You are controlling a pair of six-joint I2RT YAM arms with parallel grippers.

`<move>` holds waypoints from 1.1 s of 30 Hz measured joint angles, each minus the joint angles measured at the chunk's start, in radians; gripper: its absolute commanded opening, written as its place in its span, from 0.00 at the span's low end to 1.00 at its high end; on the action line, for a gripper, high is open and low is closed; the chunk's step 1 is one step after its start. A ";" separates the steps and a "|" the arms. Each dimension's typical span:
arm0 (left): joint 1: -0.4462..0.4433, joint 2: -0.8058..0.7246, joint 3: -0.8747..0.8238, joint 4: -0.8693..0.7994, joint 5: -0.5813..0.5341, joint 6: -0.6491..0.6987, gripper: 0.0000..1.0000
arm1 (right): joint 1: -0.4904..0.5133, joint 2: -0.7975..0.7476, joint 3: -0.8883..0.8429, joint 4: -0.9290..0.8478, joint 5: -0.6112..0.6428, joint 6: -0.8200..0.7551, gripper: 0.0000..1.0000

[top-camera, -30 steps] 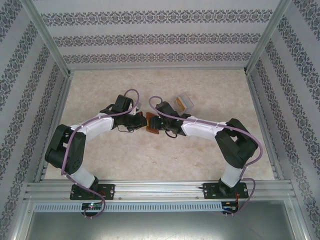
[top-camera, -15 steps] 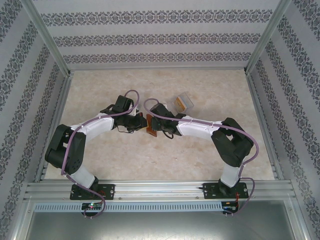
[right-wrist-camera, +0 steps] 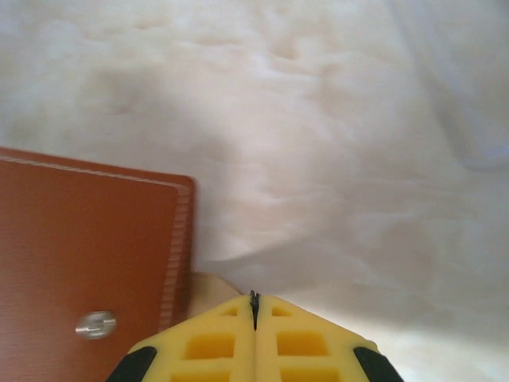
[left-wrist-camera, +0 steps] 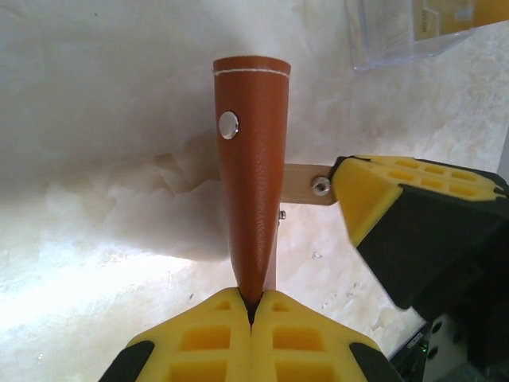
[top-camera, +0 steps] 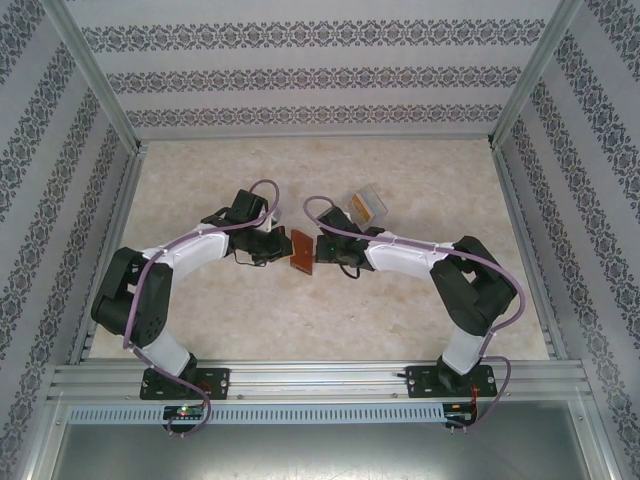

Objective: Put the credit cards into the card holder
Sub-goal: Open the button on the card holder.

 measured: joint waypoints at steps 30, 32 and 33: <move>0.049 0.083 -0.020 0.040 0.057 0.045 0.84 | -0.043 -0.150 0.007 0.043 -0.299 0.076 0.00; 0.050 0.080 -0.020 0.039 0.061 0.045 0.84 | -0.045 -0.150 0.007 0.049 -0.312 0.084 0.00; 0.050 0.078 -0.020 0.040 0.061 0.045 0.84 | -0.045 -0.150 0.007 0.054 -0.320 0.090 0.00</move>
